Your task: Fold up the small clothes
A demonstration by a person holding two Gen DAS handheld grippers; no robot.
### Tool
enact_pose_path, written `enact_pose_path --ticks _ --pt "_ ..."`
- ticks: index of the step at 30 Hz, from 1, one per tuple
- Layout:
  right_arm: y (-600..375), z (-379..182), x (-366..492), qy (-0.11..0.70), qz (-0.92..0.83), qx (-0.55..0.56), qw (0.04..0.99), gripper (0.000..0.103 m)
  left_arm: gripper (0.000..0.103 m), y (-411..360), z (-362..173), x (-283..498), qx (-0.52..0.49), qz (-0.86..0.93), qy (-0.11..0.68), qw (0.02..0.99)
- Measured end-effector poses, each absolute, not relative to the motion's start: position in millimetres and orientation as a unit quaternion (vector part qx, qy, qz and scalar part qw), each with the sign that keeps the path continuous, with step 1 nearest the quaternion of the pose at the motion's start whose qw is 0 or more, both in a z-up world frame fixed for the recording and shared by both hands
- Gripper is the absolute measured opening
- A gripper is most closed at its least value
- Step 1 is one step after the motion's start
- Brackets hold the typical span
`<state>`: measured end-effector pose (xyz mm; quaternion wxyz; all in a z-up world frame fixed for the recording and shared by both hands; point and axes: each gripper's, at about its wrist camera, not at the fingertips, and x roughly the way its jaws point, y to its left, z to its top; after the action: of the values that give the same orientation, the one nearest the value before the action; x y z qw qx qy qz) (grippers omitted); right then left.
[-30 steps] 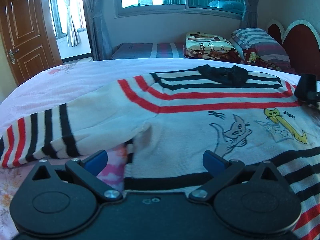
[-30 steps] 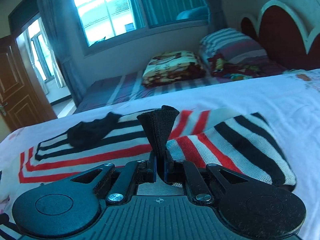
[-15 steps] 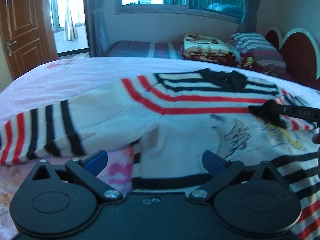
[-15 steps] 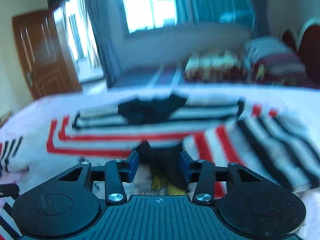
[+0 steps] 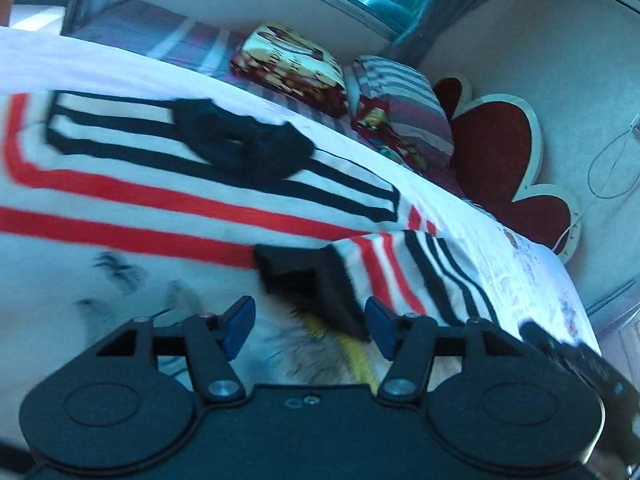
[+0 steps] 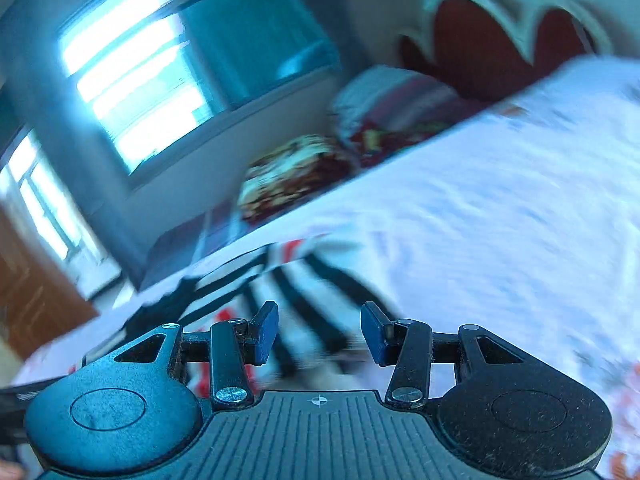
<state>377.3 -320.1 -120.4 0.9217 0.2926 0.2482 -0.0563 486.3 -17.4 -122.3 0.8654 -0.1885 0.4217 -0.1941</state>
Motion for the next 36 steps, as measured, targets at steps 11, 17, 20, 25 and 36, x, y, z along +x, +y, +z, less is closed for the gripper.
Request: enact_pose_path --ticks 11,17,20,25,36 --pt "-406.6 -152.2 355.8 0.237 -0.009 0.556 0.797 0.047 0.005 -11.0 -109.2 488.7 -0.129 -0.182 0.397 0.890" --pt "-411.8 -158.8 365.3 0.244 0.026 0.606 0.757 0.047 0.005 33.5 -104.8 484.7 -0.126 -0.141 0.390 0.901" --pt "-412.2 -161.7 375.8 0.259 0.045 0.616 0.742 0.058 0.005 49.2 -107.1 482.6 -0.125 -0.129 0.395 0.901" --pt "-409.1 -166.6 399.1 0.273 0.048 0.604 0.747 0.058 0.005 57.8 -112.4 479.6 -0.125 -0.122 0.399 0.900" --pt "-404.0 -156.2 393.2 0.311 0.023 0.503 0.806 0.010 0.005 58.0 -112.5 480.3 -0.113 -0.129 0.392 0.904"
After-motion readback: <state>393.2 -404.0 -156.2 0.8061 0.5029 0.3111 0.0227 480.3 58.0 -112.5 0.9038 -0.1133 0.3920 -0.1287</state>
